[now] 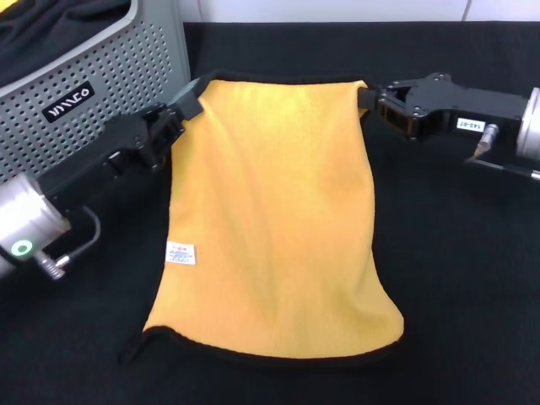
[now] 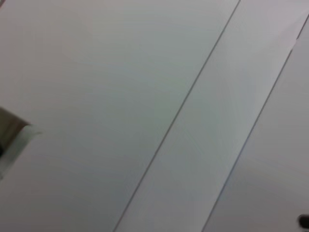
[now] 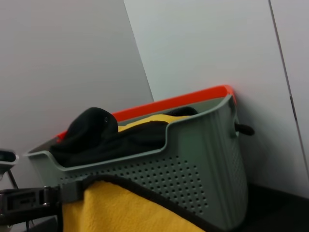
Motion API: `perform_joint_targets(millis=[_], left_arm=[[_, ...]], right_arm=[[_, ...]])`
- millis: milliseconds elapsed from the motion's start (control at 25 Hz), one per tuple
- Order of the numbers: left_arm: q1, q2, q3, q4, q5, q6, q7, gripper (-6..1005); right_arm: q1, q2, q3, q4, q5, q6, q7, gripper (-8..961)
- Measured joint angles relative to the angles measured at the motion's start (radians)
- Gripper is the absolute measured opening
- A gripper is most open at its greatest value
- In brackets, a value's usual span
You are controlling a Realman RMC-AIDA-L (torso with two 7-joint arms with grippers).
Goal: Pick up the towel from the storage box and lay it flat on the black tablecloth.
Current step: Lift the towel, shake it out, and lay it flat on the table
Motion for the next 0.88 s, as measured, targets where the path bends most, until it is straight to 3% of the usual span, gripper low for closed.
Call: perform_joint_targets(millis=[880], left_arm=[[-0.136, -0.012, -0.005, -0.155, -0.117, -0.307, 0.205, 40]], right_arm=[[0.137, 0.003, -0.116, 0.100, 0.009, 0.350, -0.013, 13]])
